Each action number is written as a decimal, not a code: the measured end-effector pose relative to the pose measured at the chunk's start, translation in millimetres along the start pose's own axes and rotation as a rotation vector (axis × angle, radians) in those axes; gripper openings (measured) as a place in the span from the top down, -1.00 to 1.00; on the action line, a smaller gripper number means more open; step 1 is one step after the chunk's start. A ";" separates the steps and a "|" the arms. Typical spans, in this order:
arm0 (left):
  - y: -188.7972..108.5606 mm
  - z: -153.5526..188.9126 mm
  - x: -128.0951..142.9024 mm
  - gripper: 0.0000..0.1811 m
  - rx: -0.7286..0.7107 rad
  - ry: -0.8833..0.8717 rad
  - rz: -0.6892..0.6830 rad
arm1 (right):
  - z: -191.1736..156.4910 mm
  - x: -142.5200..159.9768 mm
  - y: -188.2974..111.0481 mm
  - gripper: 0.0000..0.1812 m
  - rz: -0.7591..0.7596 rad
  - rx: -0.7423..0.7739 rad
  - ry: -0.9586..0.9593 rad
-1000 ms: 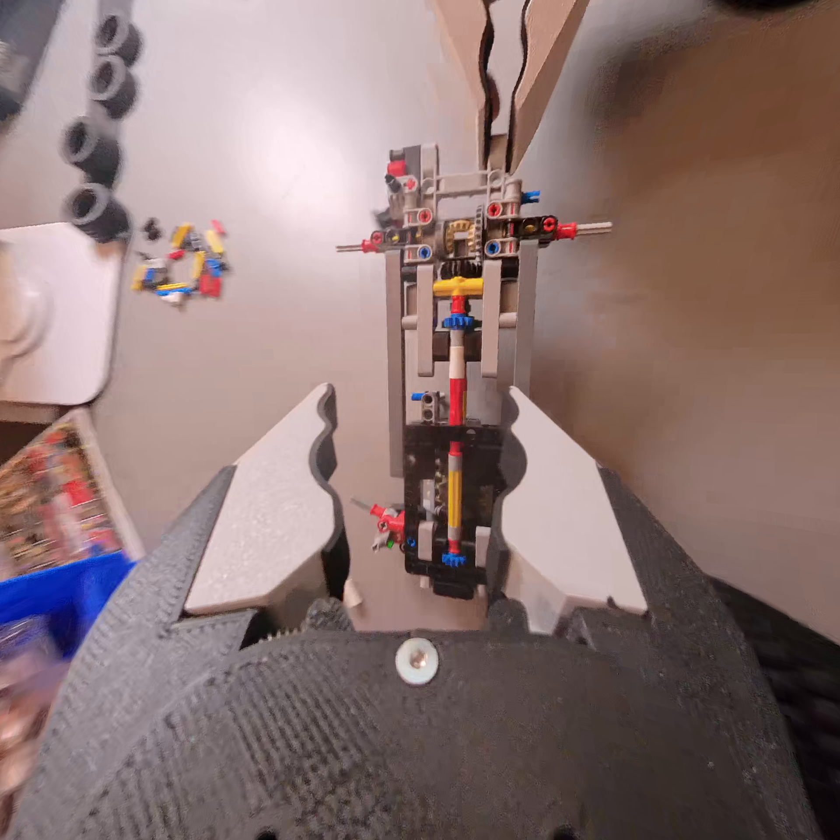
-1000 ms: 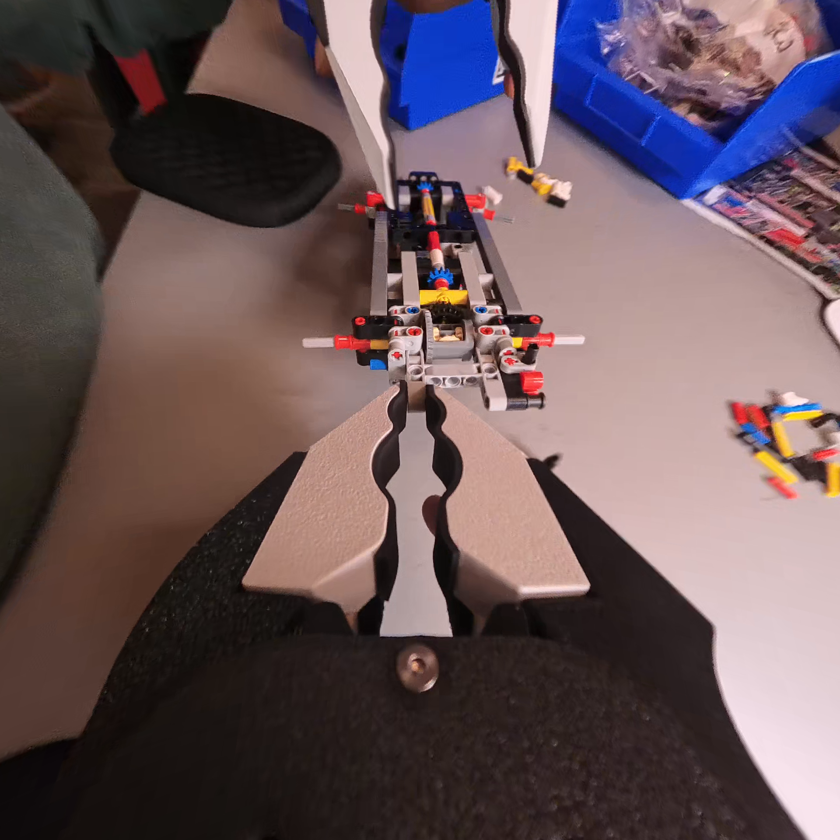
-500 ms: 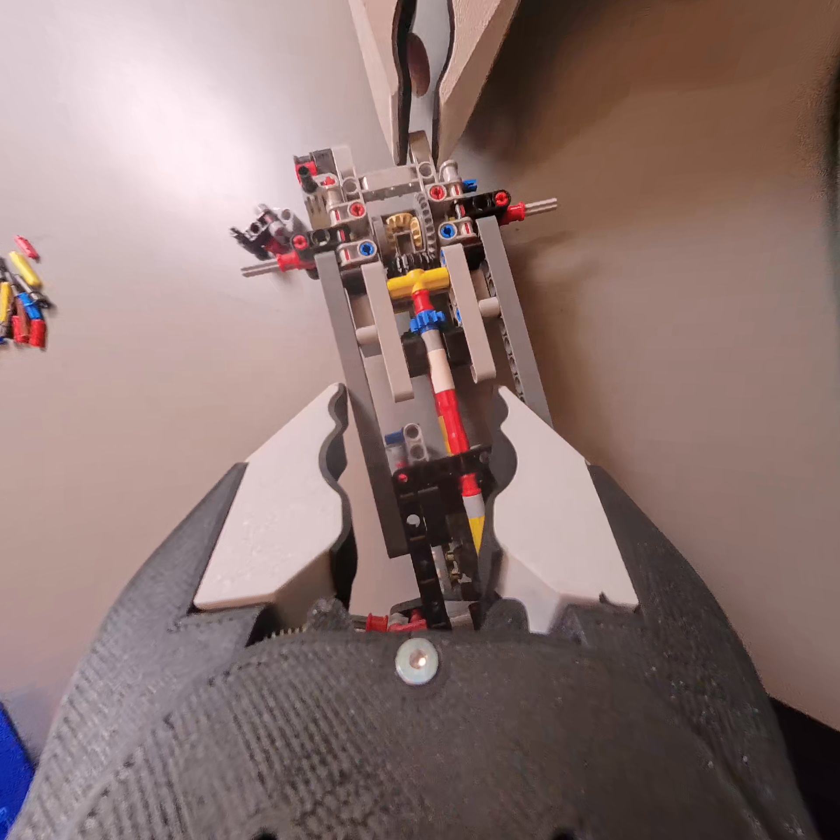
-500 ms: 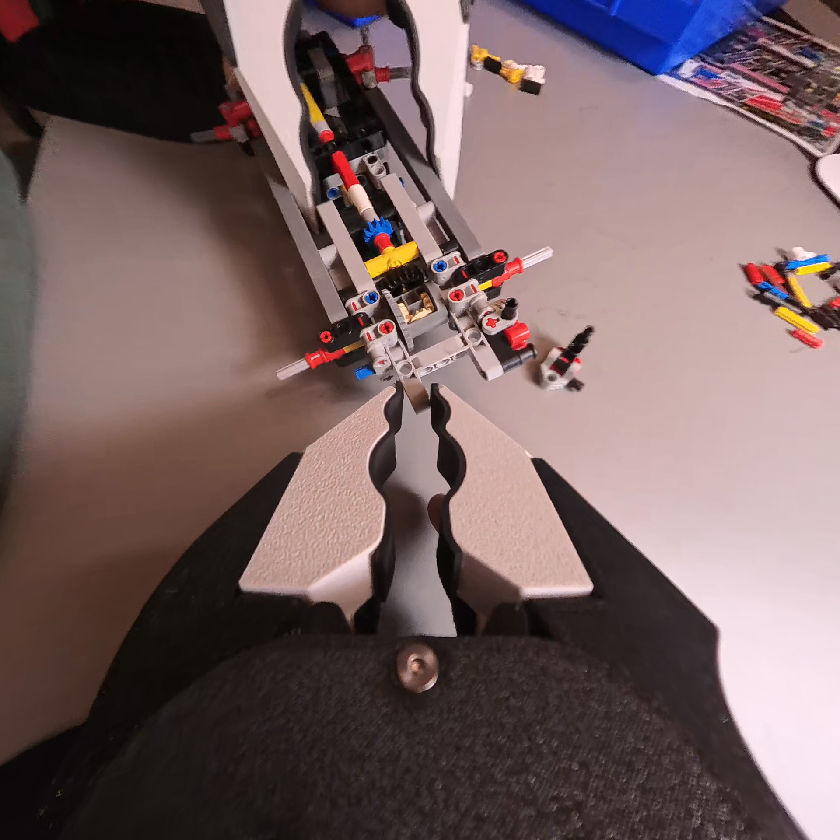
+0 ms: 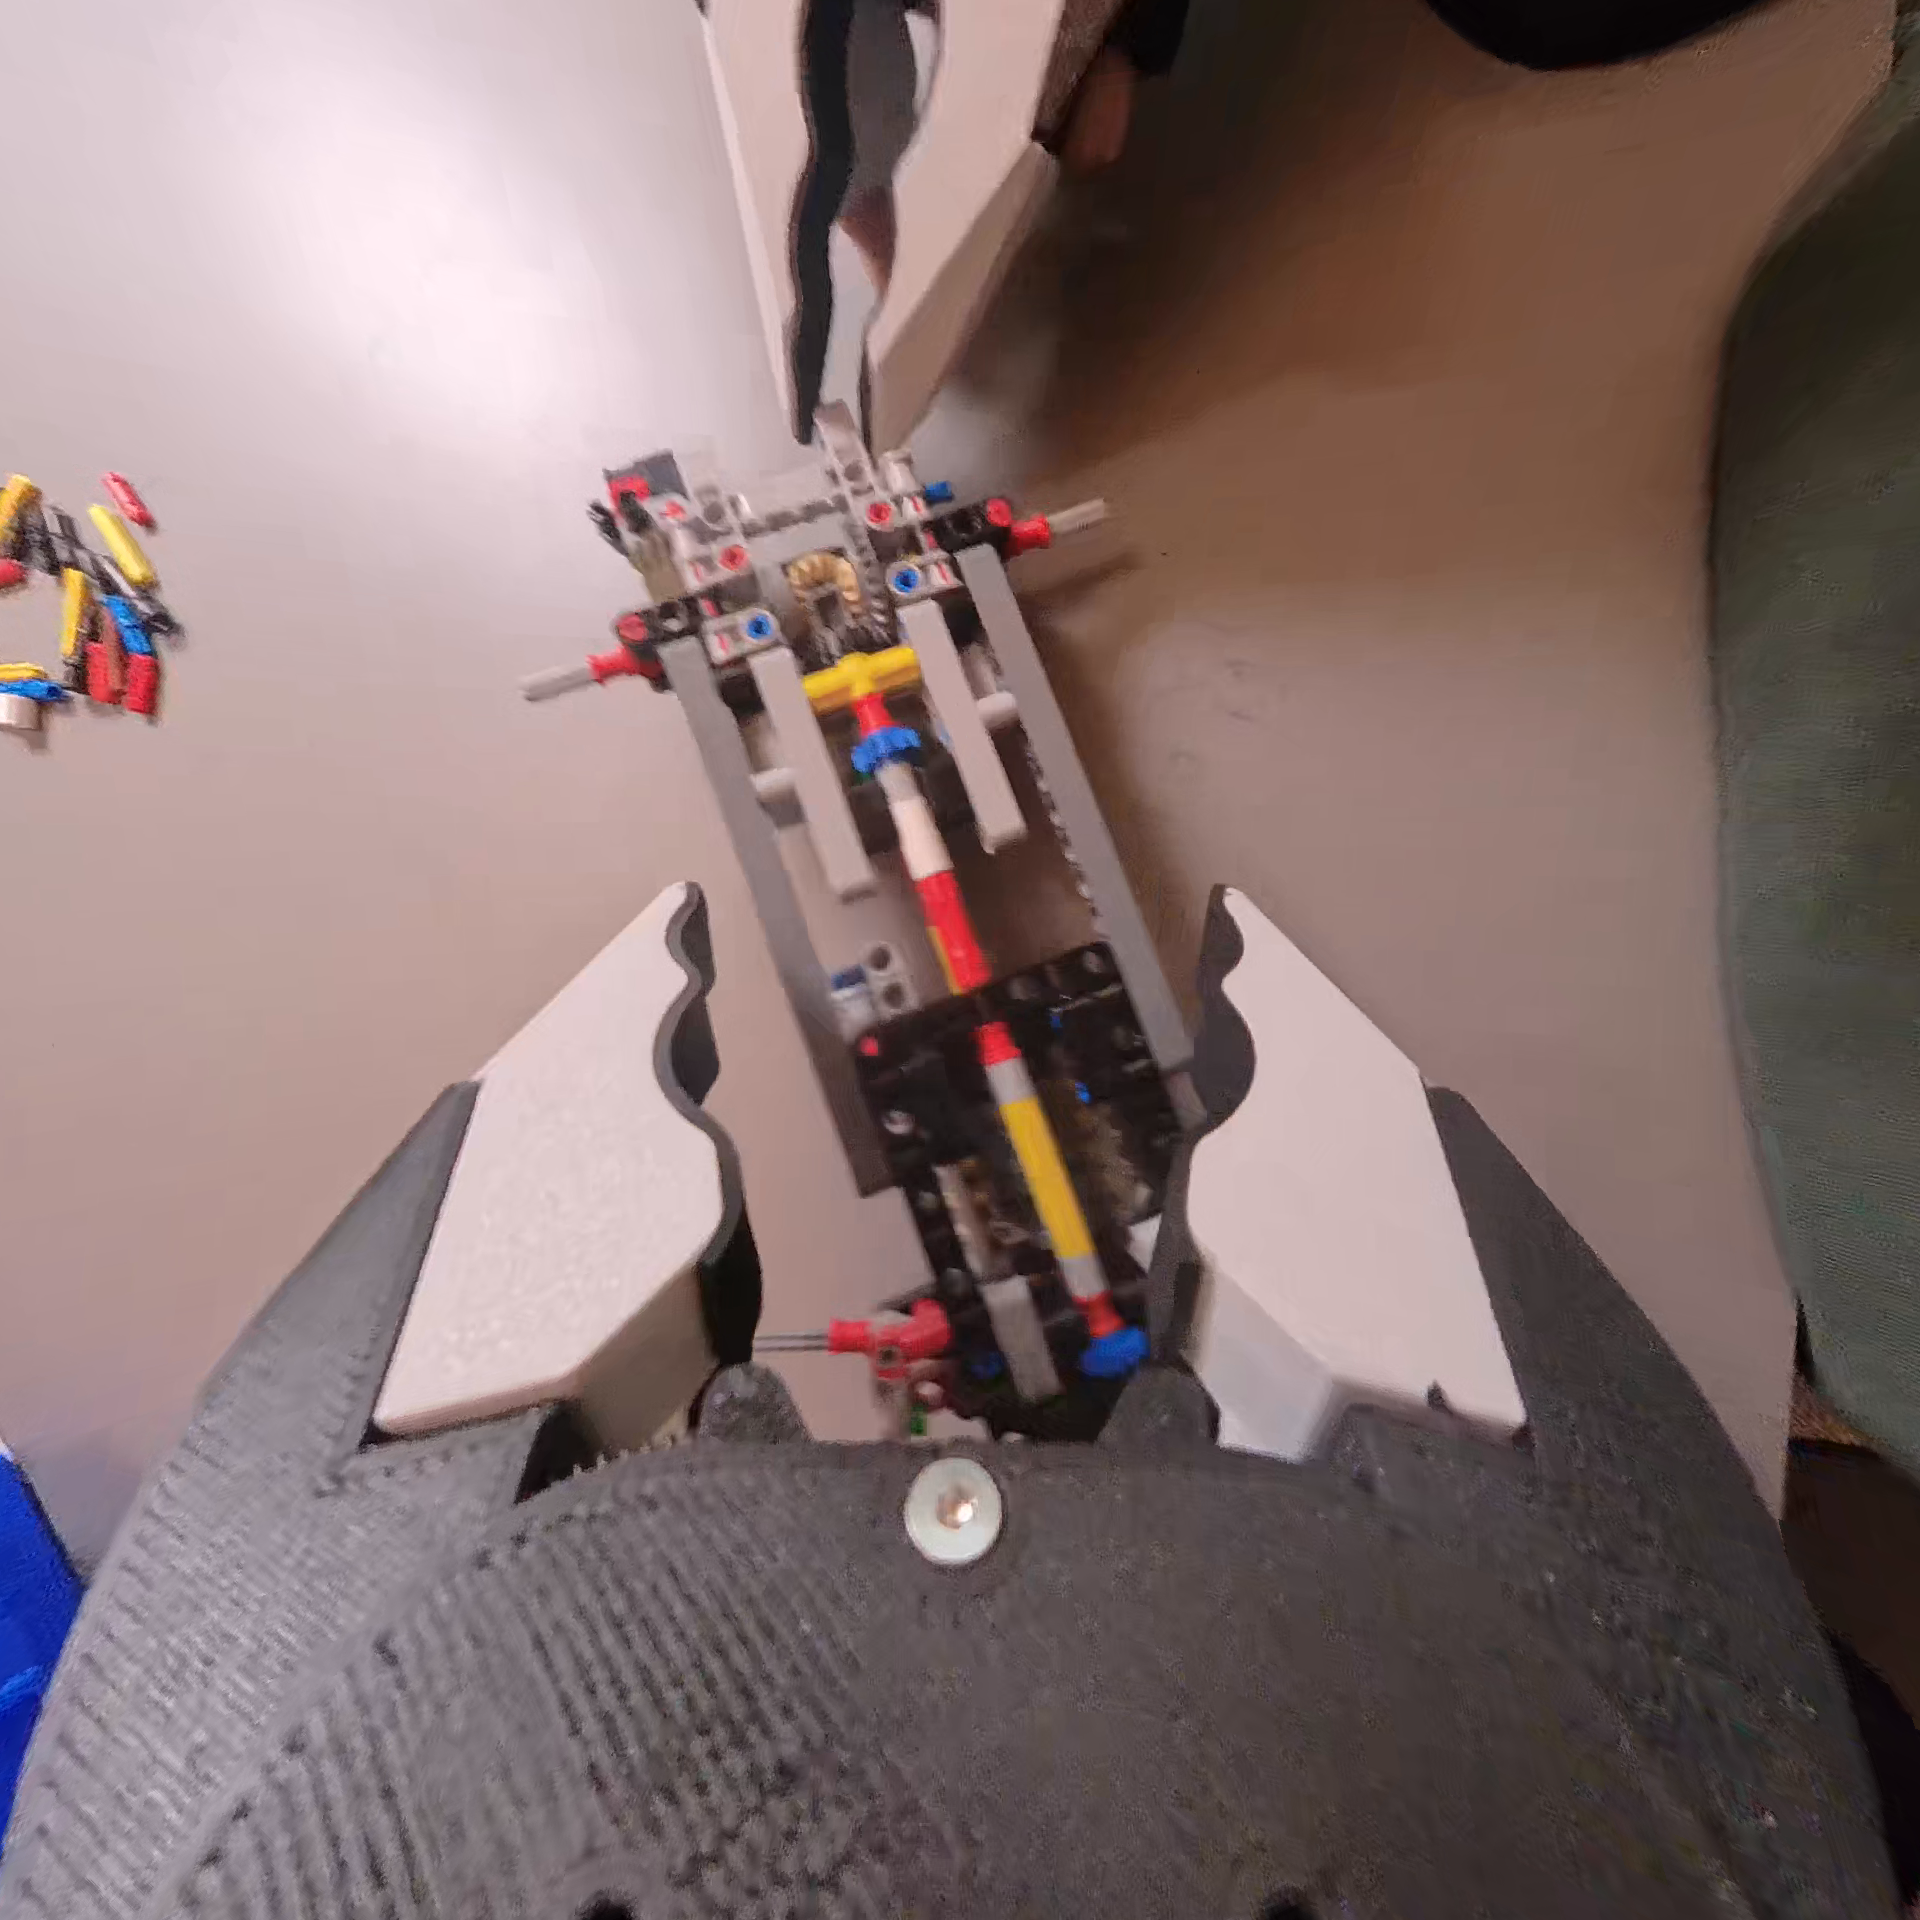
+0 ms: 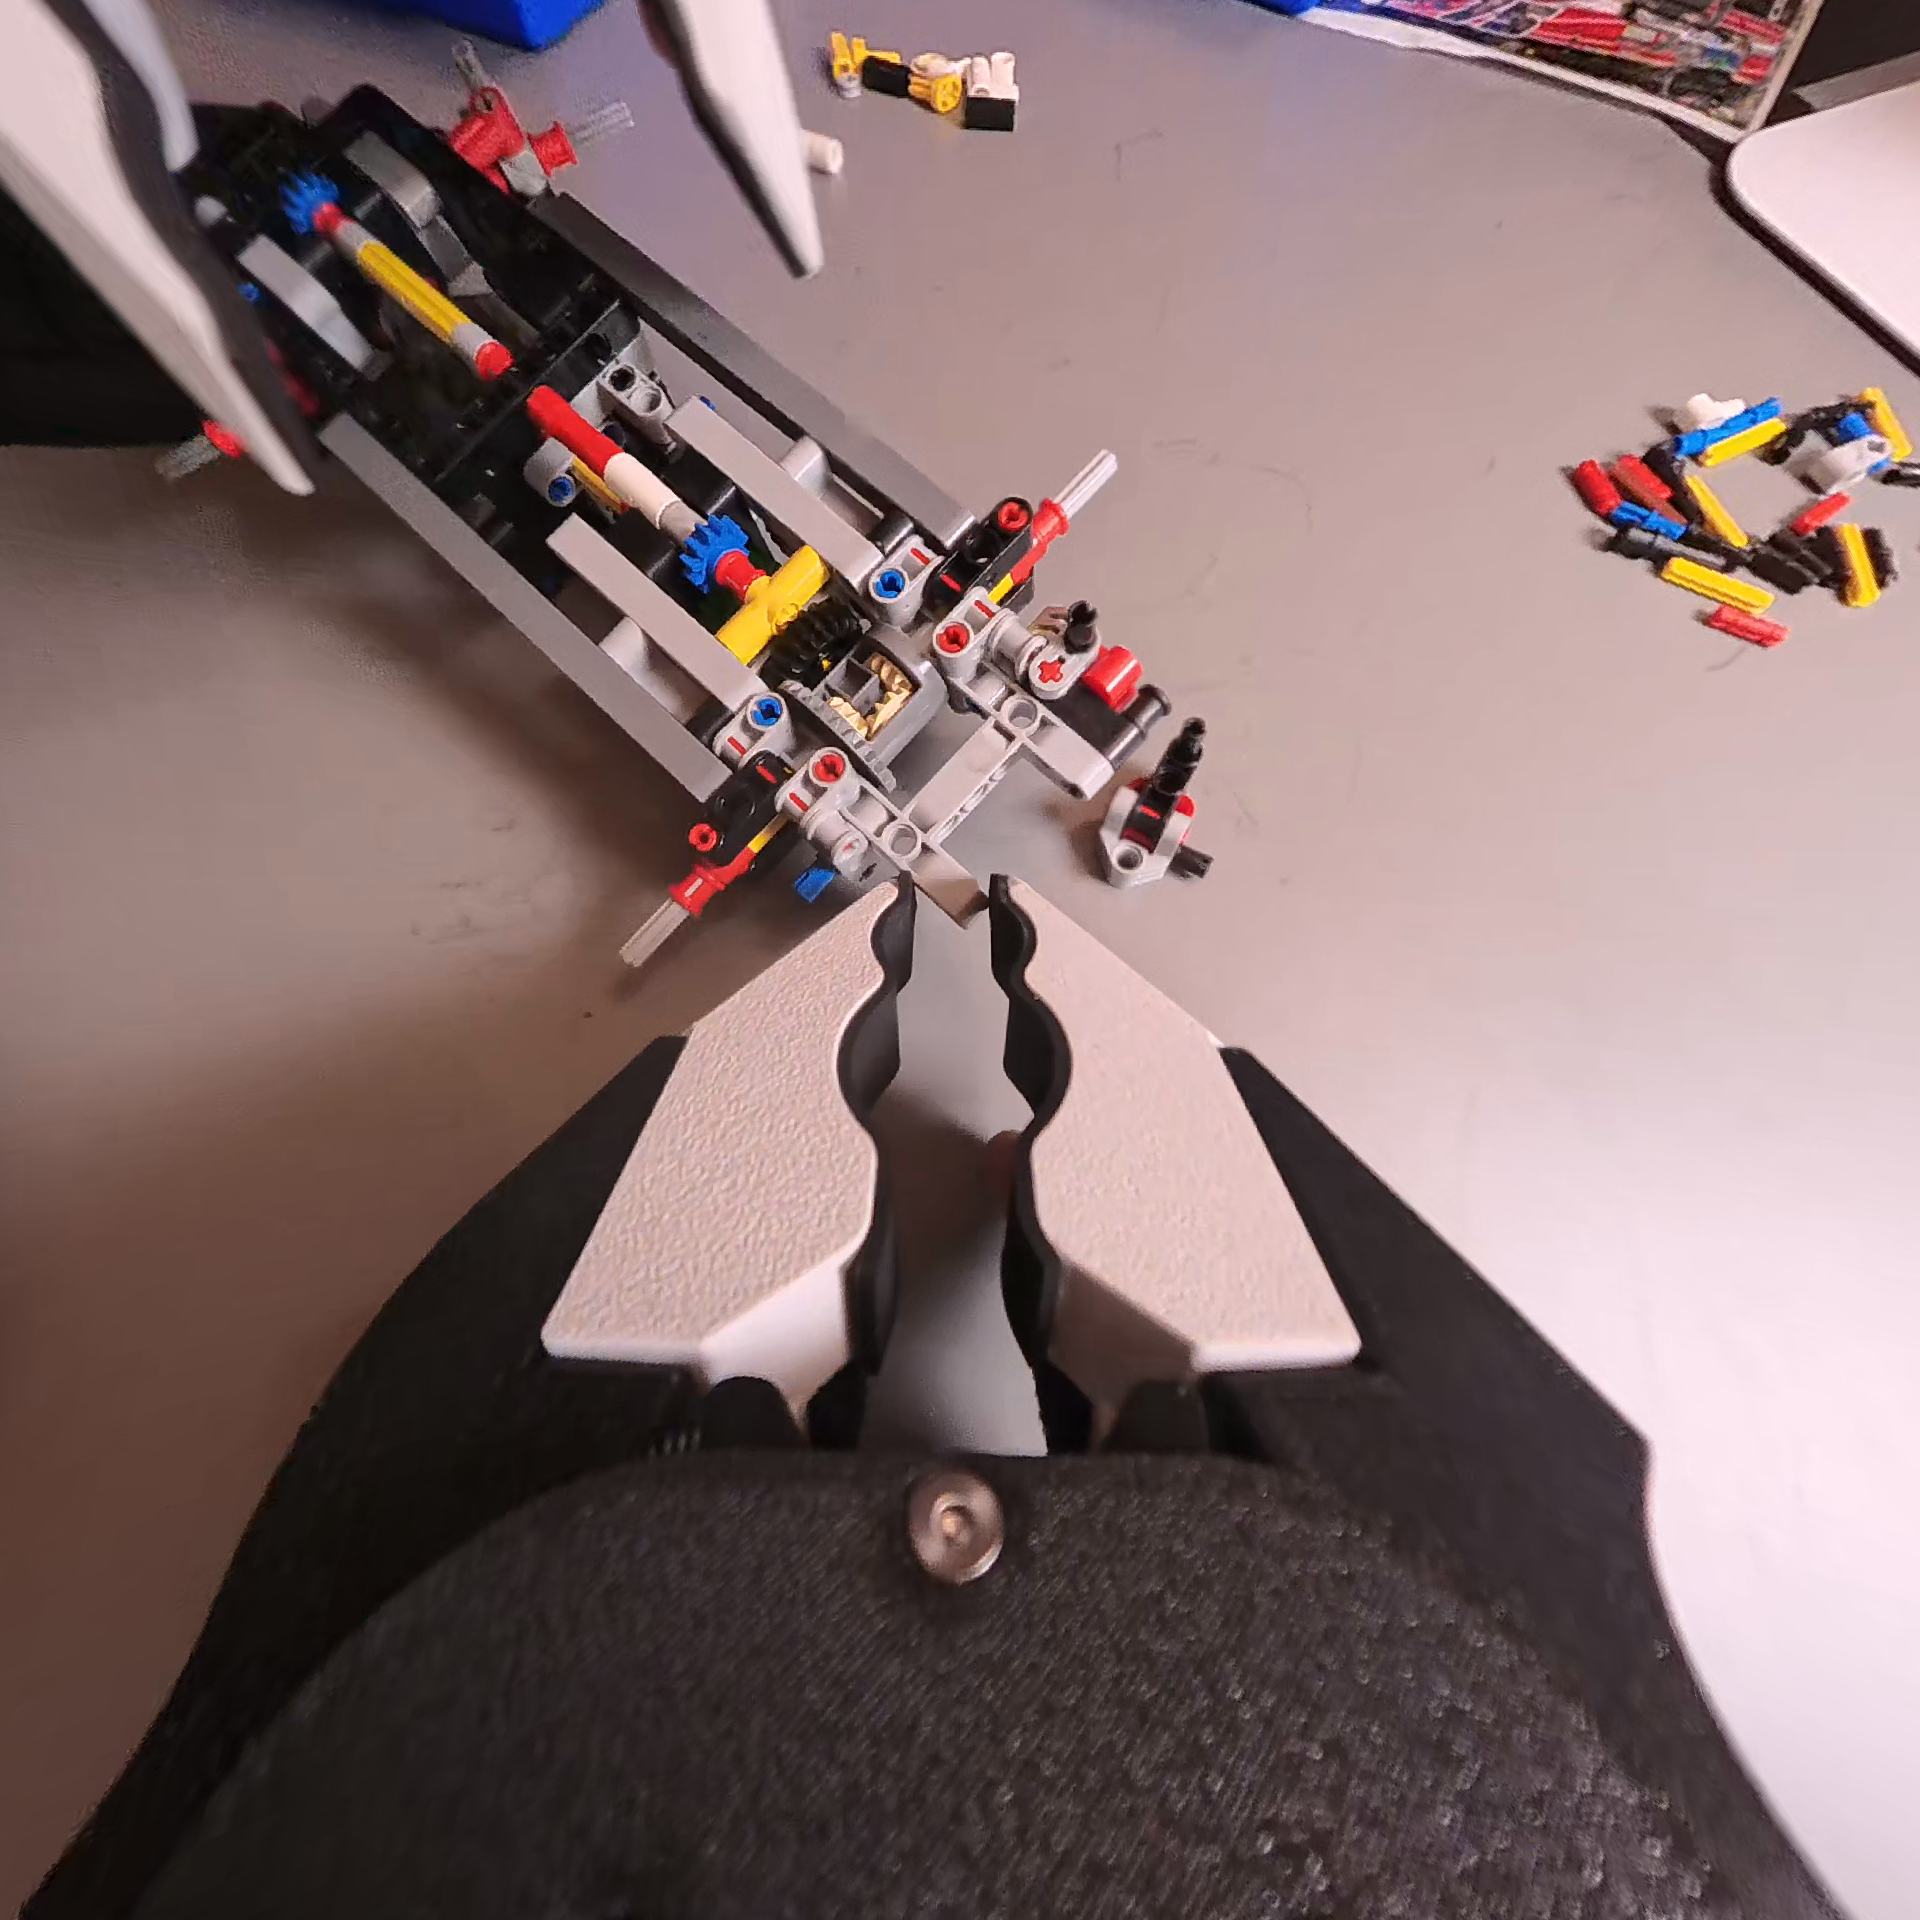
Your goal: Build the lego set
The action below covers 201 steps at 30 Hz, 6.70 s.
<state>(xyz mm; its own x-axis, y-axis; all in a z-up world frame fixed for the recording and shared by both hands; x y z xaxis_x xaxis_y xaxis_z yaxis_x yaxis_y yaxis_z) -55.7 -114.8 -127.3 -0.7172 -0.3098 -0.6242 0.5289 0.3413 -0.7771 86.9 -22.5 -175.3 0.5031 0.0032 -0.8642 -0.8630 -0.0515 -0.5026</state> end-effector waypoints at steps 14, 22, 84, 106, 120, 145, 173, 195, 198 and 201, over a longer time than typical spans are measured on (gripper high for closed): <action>13.2 -26.2 37.3 0.05 -0.088 0.193 -0.153 | 27.7 -10.6 -26.3 0.80 0.020 -0.009 -0.075; 15.4 -38.6 36.0 0.05 -0.062 0.224 -0.164 | 44.6 -11.1 26.4 0.62 -0.183 -0.076 -0.235; 33.9 10.8 -61.6 0.82 -0.307 0.534 0.583 | -14.4 -38.1 -24.3 0.80 0.304 -0.495 0.749; -2.5 -11.3 -71.8 0.84 0.418 -0.457 1.443 | -39.9 -94.3 -67.6 0.97 0.759 -0.082 -0.097; 6.6 -22.4 -64.6 0.75 0.267 -0.347 1.092 | -16.8 -73.8 -64.5 1.00 0.575 -0.290 0.210; 27.8 -1.8 -63.1 0.81 0.085 0.009 0.772 | -36.4 -61.2 -54.2 1.00 0.331 -0.139 -0.186; 79.3 -5.2 -48.0 0.62 -0.101 0.411 0.090 | -34.8 -2.3 -9.1 0.99 0.003 0.016 -0.307; 88.3 -16.1 -60.9 0.55 -0.081 0.306 -0.156 | -12.9 -1.3 -19.1 0.99 0.098 0.011 -0.261; 91.6 -19.0 -59.2 0.65 -0.103 0.309 -0.172 | -11.3 -0.4 -21.4 0.99 0.099 0.015 -0.260; 91.6 -17.5 -55.5 0.77 -0.092 0.297 -0.172 | -12.9 -1.6 -22.6 0.99 0.117 0.000 -0.248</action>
<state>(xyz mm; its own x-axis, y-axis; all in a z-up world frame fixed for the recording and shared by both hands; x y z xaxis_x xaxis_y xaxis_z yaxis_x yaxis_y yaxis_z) 24.7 -50.8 -162.4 -0.8998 -0.1030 -0.4239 0.3557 0.3892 -0.8497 106.3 -34.2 -162.3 0.3730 0.2414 -0.8959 -0.9147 -0.0662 -0.3987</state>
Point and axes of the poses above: each gripper's, where its closed fingertips meet, y out along the fingers, x out of its underside, z = x × y across the jaws, the point moved 6 cm from there along -y, back along the fingers, and after that the axes turned 7 degrees about z, right-handed, at the moved point
